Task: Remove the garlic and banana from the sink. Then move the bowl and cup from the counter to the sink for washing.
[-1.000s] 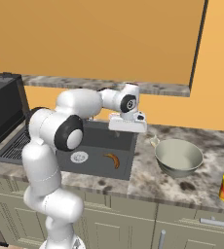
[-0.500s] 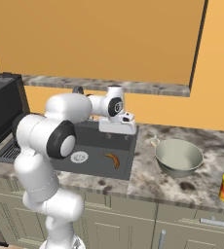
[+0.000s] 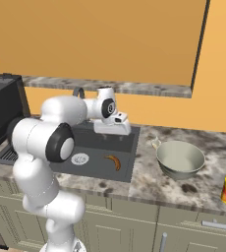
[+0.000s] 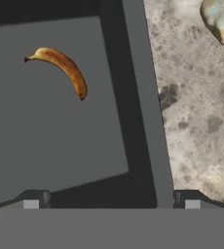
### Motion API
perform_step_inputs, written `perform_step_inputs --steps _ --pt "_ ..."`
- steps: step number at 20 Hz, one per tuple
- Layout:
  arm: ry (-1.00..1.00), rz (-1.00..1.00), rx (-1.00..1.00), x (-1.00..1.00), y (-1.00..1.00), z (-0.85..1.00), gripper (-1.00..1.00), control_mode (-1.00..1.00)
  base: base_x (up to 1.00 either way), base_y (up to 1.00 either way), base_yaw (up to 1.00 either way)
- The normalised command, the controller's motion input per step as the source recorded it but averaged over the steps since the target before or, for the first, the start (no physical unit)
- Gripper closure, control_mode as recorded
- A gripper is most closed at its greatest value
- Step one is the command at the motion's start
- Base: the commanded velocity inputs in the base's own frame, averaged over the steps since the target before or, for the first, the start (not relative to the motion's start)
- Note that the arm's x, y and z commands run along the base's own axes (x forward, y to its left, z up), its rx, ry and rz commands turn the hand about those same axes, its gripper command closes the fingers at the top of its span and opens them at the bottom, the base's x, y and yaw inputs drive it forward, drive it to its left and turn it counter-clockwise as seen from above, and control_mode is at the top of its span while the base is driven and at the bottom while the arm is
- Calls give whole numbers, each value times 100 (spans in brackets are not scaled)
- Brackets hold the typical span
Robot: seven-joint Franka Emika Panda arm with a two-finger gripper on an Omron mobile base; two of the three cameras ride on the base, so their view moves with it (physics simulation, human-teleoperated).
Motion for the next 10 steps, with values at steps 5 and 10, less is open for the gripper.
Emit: perform_step_inputs --steps 5,10 --pt "-8 0 -10 9 17 -4 -100 -100 0 0 0" --pt "-7 0 -6 5 15 -9 -100 -100 0 0 0"
